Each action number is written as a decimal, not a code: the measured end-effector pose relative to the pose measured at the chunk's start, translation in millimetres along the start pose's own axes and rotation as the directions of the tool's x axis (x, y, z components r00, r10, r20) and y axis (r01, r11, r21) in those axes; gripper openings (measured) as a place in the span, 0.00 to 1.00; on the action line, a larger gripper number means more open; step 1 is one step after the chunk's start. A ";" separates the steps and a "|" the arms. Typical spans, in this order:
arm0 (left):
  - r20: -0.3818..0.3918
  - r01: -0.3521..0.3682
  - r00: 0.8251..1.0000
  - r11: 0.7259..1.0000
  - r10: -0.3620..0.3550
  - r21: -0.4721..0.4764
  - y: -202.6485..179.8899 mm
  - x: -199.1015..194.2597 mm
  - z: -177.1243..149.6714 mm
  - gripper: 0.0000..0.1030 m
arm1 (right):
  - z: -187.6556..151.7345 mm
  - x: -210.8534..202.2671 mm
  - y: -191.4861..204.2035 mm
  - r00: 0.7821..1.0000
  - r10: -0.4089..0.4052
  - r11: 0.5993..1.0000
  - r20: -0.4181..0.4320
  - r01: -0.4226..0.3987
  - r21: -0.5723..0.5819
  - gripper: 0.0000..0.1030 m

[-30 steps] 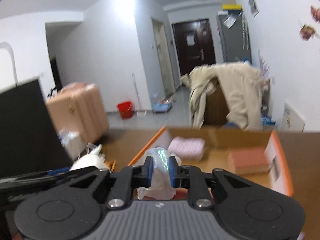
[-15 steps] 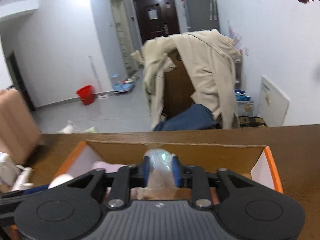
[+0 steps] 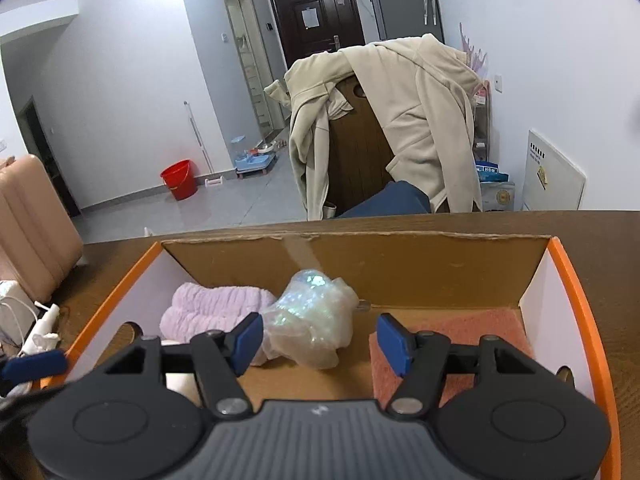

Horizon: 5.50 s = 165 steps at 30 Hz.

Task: Organize soft objects
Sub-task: 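Release the clear plastic bag into the box from the right gripper, then move both grippers back toward the pile of soft items, then grasp the white cloth with the left gripper and lift it, then carry the white cloth into the box and open the left gripper, then move the left gripper back to the purple knit pouch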

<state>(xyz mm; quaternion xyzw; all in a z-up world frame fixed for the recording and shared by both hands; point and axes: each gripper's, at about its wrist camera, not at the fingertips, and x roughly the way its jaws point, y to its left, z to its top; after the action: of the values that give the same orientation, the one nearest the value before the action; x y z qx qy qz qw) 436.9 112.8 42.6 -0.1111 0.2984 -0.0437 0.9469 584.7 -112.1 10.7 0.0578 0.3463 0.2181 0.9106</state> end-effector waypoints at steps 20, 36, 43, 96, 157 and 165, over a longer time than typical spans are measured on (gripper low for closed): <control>0.143 0.061 0.988 0.998 -0.065 0.036 -38.8 -124.1 -25.0 0.95 | 3.5 -182.7 44.6 0.984 -0.058 0.995 0.168 0.071 -0.075 0.77; 0.088 0.059 0.994 0.989 -0.072 0.138 -56.2 -266.3 -211.8 1.00 | -293.8 -353.9 91.2 0.976 -0.126 0.991 0.177 0.131 -0.017 0.89; 0.101 0.066 0.991 0.985 -0.083 0.160 -56.3 -275.0 -213.6 1.00 | -317.1 -367.8 117.5 0.982 -0.102 0.993 0.159 0.111 -0.047 0.89; 0.102 0.016 0.995 1.000 -0.013 -0.020 -24.6 -178.2 -105.3 0.13 | -140.0 -241.1 114.5 0.967 0.160 0.986 0.200 -0.147 -0.079 0.15; 0.187 0.099 0.972 0.973 -0.139 0.207 -119.0 -138.5 -54.0 0.95 | -87.9 -296.1 -1.9 0.964 -0.007 0.995 0.266 0.033 -0.094 0.83; 0.149 0.085 0.982 0.977 -0.116 0.198 -129.8 -210.7 -167.5 0.99 | -228.1 -353.8 21.5 0.968 -0.108 0.991 0.227 0.123 -0.053 0.84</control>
<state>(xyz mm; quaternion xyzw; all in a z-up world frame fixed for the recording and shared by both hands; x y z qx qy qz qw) 166.2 -12.8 56.7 -0.0382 0.2102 -0.1111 0.9706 192.1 -258.0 58.5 0.0315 0.2367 0.1682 0.9564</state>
